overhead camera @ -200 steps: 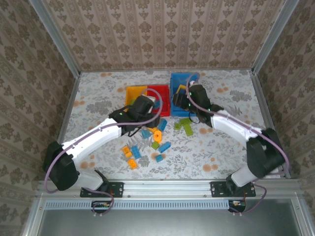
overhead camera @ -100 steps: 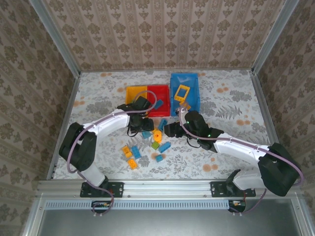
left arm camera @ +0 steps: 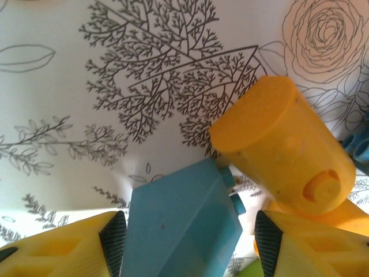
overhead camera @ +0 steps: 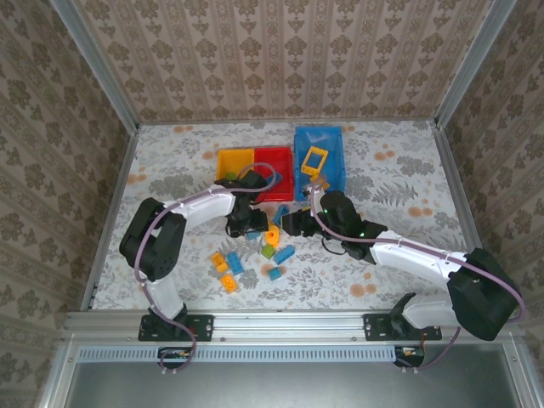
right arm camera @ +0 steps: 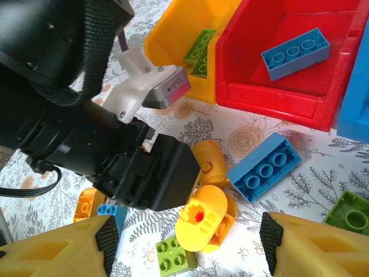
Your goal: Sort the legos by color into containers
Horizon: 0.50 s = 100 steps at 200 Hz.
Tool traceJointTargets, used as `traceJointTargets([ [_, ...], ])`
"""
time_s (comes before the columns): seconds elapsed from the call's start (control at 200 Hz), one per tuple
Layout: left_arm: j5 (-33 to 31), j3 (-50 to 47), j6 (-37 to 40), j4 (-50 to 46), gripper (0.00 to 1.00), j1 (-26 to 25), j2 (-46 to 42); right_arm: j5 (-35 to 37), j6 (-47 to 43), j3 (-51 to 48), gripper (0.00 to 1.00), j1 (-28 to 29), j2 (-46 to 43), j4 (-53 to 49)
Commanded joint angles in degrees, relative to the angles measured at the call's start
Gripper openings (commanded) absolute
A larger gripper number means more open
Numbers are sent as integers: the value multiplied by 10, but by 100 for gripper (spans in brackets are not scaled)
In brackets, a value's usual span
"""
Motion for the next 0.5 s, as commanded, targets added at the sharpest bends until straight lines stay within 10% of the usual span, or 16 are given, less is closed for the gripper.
traceJointTargets([
  [0.0,-7,9,-7,0,61,-2,12,-10,9,-4,69,1,-3,17],
  [0.495,-65,-33,22,-15,30,-5,-44,-6,22,-2,70,1,1,22],
])
